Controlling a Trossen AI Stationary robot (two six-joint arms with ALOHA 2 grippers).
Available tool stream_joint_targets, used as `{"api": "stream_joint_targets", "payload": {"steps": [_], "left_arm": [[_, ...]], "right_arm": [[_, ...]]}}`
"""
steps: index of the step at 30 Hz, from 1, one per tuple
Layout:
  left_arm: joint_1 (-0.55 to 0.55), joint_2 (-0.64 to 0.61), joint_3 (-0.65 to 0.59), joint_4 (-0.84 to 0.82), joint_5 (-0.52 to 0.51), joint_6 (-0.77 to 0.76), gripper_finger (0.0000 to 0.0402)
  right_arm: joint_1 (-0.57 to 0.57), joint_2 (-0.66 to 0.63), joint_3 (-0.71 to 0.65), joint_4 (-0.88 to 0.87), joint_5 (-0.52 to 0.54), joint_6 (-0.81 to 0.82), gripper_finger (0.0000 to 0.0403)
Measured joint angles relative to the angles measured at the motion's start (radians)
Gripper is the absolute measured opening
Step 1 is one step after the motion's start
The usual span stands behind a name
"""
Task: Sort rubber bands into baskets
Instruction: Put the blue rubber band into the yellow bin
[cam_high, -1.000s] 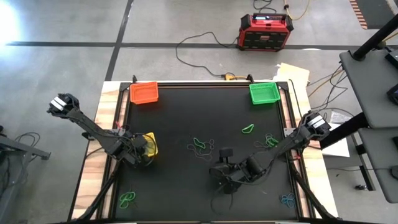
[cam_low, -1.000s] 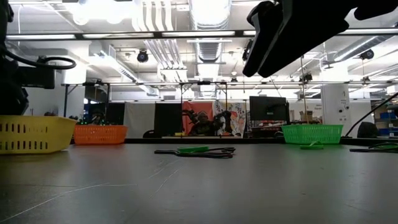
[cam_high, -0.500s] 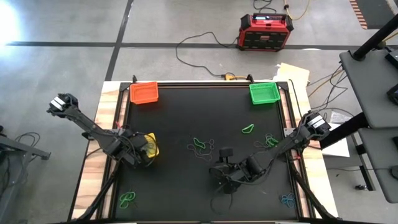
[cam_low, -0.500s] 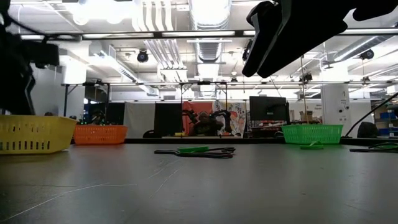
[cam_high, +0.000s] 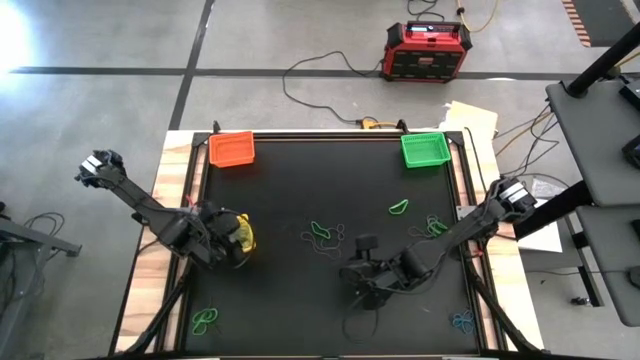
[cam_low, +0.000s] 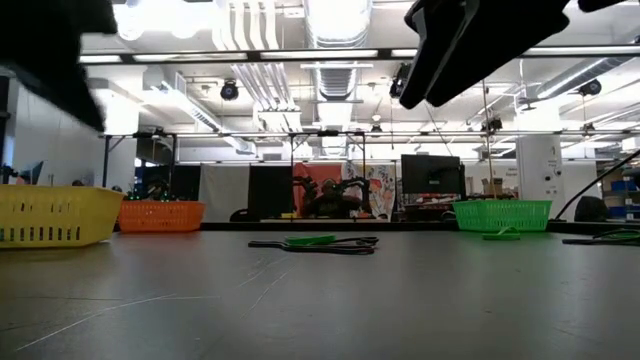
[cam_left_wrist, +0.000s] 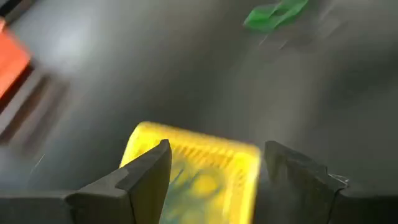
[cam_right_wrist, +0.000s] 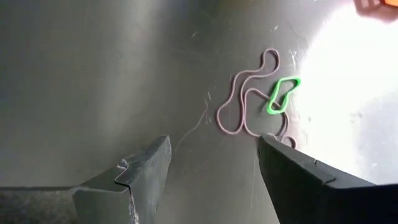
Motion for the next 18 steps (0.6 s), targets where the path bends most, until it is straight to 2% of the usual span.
{"api": "stream_joint_targets", "payload": {"steps": [3,6,8,11,15,18], "left_arm": [[0.000,0.000,0.009,0.175,-0.084,0.133,0.0237],[0.000,0.000,-0.009,0.424,-0.123,0.321,0.0234],[0.000,0.006,-0.043,0.629,-0.108,0.444,0.0233],[-0.001,0.047,-0.136,1.052,-0.053,0.652,0.0232],[0.000,0.200,-0.291,1.707,0.011,0.901,0.0232],[0.008,0.358,-0.347,2.063,0.026,1.007,0.0232]], "right_arm": [[0.012,-0.003,0.000,-0.007,0.000,0.005,0.0233],[0.027,-0.002,0.000,-0.012,-0.003,0.021,0.0233],[0.038,-0.002,0.000,-0.044,-0.009,0.056,0.0233],[0.052,-0.001,0.000,-0.117,-0.057,0.147,0.0233],[0.080,-0.001,0.000,-0.246,-0.210,0.329,0.0233],[0.116,-0.001,0.001,-0.400,-0.406,0.550,0.0233]]}}
